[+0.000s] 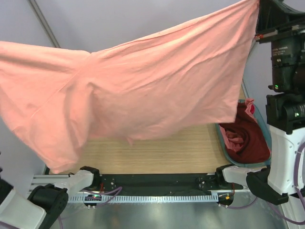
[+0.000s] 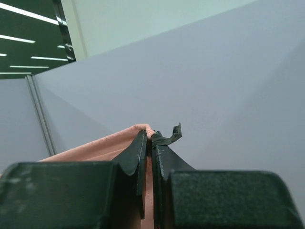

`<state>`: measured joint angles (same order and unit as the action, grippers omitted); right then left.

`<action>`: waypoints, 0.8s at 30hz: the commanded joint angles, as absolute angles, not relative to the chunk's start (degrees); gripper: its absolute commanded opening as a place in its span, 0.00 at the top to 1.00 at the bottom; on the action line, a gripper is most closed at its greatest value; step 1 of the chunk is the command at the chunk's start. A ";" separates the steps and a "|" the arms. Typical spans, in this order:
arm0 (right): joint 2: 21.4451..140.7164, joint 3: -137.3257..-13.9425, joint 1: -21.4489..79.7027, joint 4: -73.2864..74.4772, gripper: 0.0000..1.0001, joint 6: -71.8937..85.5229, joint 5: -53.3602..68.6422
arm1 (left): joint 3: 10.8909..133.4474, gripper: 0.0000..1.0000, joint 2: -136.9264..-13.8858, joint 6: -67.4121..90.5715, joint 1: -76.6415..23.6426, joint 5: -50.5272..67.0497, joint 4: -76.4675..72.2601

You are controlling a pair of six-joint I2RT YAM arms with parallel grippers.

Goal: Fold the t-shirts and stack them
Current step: Flatten the tshirt out

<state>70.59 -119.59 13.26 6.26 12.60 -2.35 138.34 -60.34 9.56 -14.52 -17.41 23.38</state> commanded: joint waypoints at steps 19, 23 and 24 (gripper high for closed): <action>68.21 -118.12 13.01 7.92 0.99 16.70 -0.70 | 140.54 0.99 -62.23 20.30 -14.50 -19.77 20.22; 66.89 -118.21 12.92 0.64 0.99 18.45 1.41 | 142.03 0.99 -61.79 23.64 -14.59 -19.60 19.87; 66.54 -118.47 12.92 0.35 0.99 19.59 1.41 | 141.94 1.00 -61.35 24.86 -14.59 -19.77 19.60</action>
<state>67.53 -116.77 13.26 8.19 17.15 1.08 141.99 -60.95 20.78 -14.55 -18.48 22.48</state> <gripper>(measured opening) 0.101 0.005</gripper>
